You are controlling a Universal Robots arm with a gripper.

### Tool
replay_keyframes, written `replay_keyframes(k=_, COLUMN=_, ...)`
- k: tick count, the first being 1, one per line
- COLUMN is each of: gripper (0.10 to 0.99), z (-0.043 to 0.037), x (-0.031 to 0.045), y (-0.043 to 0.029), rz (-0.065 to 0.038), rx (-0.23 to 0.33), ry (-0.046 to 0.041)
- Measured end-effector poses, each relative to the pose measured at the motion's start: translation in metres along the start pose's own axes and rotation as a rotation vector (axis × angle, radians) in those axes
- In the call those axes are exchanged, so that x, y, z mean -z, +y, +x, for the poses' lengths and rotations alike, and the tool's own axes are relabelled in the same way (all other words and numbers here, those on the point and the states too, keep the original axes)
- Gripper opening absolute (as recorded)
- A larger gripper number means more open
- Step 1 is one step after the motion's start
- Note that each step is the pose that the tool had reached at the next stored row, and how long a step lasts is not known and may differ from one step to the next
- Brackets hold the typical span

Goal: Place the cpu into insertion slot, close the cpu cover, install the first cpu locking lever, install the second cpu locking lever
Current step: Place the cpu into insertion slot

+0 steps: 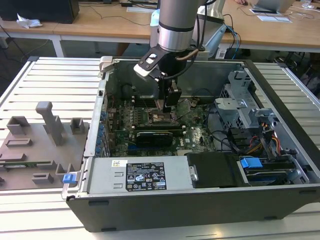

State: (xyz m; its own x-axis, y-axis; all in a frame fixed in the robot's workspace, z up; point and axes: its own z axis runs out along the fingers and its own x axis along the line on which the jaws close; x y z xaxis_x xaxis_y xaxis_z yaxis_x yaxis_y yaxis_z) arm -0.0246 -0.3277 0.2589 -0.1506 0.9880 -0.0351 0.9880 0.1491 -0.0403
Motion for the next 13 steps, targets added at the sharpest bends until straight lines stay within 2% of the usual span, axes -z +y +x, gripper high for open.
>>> replay_keyframes(k=4, gripper=0.545, z=0.0000, x=-0.0002, y=0.0000, rz=0.002, rx=-0.029, ry=-0.0034)
replay_keyframes(k=13, gripper=0.545, z=0.0000, x=-0.0004, y=0.0000, rz=0.004, rx=-0.086, ry=-0.0054)
